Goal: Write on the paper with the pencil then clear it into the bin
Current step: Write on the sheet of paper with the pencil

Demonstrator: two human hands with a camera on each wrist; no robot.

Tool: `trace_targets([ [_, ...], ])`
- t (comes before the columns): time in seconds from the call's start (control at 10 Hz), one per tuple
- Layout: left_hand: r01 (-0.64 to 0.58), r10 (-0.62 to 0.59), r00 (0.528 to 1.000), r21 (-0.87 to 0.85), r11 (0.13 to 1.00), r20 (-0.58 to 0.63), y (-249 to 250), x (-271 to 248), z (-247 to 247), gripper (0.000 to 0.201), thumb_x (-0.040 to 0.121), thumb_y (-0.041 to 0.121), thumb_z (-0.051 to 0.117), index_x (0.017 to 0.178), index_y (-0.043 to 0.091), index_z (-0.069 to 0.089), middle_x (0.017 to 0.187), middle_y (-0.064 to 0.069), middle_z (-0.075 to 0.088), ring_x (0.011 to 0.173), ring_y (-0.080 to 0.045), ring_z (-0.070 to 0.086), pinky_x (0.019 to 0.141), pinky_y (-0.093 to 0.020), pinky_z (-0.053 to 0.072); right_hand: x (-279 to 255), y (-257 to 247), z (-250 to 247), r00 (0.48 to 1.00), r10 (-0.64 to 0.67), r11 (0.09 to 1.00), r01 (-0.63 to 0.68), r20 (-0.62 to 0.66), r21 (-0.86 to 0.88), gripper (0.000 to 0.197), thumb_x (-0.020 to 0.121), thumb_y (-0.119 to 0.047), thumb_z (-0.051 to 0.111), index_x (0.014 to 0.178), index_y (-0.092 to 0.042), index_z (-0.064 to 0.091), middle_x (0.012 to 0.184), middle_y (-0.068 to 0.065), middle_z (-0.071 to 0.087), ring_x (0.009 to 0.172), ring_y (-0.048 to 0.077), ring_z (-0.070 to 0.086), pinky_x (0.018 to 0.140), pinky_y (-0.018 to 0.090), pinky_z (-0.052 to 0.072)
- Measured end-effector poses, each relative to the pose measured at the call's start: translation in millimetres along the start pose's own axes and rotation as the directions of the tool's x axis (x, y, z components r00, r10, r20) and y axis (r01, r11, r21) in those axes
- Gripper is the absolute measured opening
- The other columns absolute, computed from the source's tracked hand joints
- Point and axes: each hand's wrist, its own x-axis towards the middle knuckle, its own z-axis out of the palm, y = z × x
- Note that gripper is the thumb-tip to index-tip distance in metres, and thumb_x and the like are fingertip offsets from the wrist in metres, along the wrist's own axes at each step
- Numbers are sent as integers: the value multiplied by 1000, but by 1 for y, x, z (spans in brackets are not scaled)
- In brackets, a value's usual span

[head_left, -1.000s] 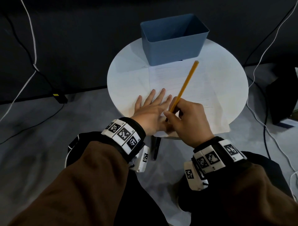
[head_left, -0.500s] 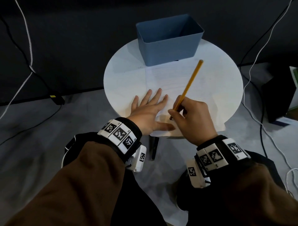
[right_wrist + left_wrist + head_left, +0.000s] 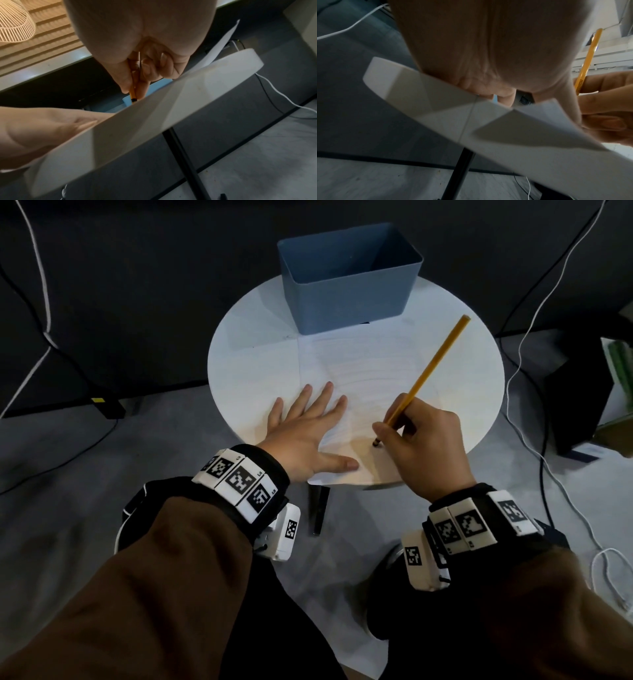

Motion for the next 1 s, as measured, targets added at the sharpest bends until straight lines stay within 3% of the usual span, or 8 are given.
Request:
trace_targets([
  [0.2, -5, 5, 1000, -1, 1000, -12, -1, -1, 0, 103, 80, 78, 53, 156, 43, -6, 161, 18, -24, 147, -9, -28, 119, -49, -16, 1, 18, -17, 993, 102, 994, -104, -52, -35, 16, 91, -22, 72, 81, -18, 61, 67, -16, 61, 58, 8, 56, 61, 35, 52],
  [0.3, -5, 5, 1000, 3, 1000, -7, -1, 0, 1, 103, 79, 79, 53, 156, 43, -7, 161, 18, -25, 147, -9, -28, 119, -49, -16, 0, 24, -24, 986, 141, 989, -144, -84, -34, 15, 92, -22, 72, 83, -18, 62, 69, -16, 61, 60, 8, 57, 60, 27, 51],
  [0.4, -5, 5, 1000, -7, 1000, -11, -2, 0, 2, 104, 79, 79, 53, 156, 44, -6, 161, 19, -24, 147, -8, -28, 119, -49, -16, 1, 20, -21, 986, 131, 991, -133, -103, -8, 16, 91, -23, 73, 81, -19, 62, 70, -14, 62, 60, 10, 58, 59, 22, 48],
  [0.6, -3, 3, 1000, -15, 1000, -21, -2, 0, 1, 103, 79, 79, 53, 156, 44, -6, 161, 20, -24, 147, -7, -28, 119, -47, -16, -4, 7, -6, 997, 69, 997, -69, -21, 19, 18, 90, -22, 74, 79, -20, 60, 68, -12, 65, 57, 9, 57, 60, 31, 49],
  [0.8, -1, 1, 1000, -4, 1000, -13, -1, 0, 2, 103, 80, 78, 53, 156, 45, -7, 161, 20, -25, 147, -7, -28, 120, -47, -16, -4, 25, -25, 984, 155, 986, -159, -93, -42, 16, 91, -19, 72, 80, -18, 61, 66, -18, 60, 61, -1, 58, 57, 17, 41],
  [0.9, -7, 7, 1000, -15, 1000, -19, -2, 0, 2, 103, 79, 79, 53, 156, 45, -6, 161, 20, -24, 147, -7, -28, 119, -48, -16, -4, 22, -23, 983, 141, 988, -147, -114, -45, 17, 91, -20, 73, 79, -19, 61, 66, -17, 61, 60, 2, 58, 57, 10, 40],
  [1.0, -10, 10, 1000, -19, 1000, -23, -3, 0, 3, 103, 79, 79, 53, 156, 44, -6, 161, 20, -24, 147, -7, -27, 119, -47, -17, -4, 11, -13, 990, 111, 994, -112, -81, -4, 17, 90, -21, 73, 79, -21, 60, 66, -17, 62, 58, 4, 57, 58, 15, 42],
])
